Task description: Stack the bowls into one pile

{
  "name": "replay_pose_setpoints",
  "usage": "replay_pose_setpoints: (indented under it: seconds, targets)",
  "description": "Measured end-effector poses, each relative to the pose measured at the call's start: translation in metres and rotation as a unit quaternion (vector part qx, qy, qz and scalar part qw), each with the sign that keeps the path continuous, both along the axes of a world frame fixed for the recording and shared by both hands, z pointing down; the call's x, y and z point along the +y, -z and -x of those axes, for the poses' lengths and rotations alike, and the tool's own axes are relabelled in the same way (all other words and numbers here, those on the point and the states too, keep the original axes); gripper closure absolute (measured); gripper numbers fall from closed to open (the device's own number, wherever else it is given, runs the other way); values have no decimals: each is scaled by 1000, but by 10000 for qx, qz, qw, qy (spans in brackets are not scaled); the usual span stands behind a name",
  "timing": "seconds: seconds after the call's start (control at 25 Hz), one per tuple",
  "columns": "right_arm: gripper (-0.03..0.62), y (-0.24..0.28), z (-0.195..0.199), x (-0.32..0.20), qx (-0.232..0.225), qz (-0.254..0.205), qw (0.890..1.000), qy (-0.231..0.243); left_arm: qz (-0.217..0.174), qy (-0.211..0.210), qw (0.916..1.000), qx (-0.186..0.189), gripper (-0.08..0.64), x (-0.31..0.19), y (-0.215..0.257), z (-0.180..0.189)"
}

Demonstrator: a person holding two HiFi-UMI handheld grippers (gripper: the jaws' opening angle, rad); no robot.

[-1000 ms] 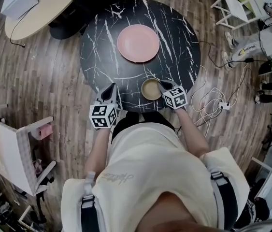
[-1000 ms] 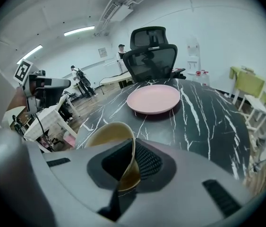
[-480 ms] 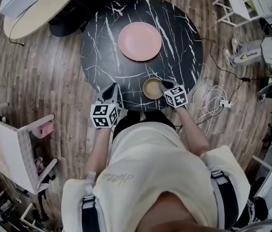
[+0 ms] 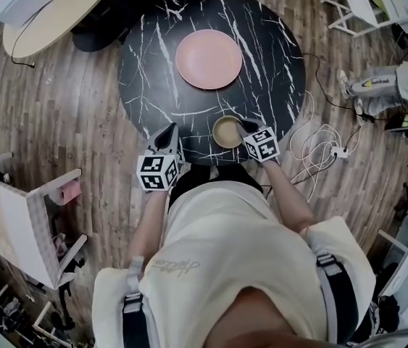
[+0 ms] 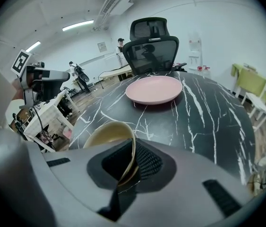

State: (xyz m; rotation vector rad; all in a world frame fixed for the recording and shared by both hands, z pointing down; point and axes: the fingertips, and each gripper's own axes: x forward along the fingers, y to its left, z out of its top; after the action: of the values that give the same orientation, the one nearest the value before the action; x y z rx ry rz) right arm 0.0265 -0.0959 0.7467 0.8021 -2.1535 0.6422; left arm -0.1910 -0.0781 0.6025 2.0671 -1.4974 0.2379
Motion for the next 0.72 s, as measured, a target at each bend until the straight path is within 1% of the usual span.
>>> replay_pose_setpoints:
  seconds: [0.36,0.72]
  targets:
    - [563,-1,3,-1,41,-136,9998,116,-3,-84,10000,-45,540,-6,1,-3]
    - [541,3,5,1,125,-245,9991,319,0,-126,9999,-22,540,-9,1,-11]
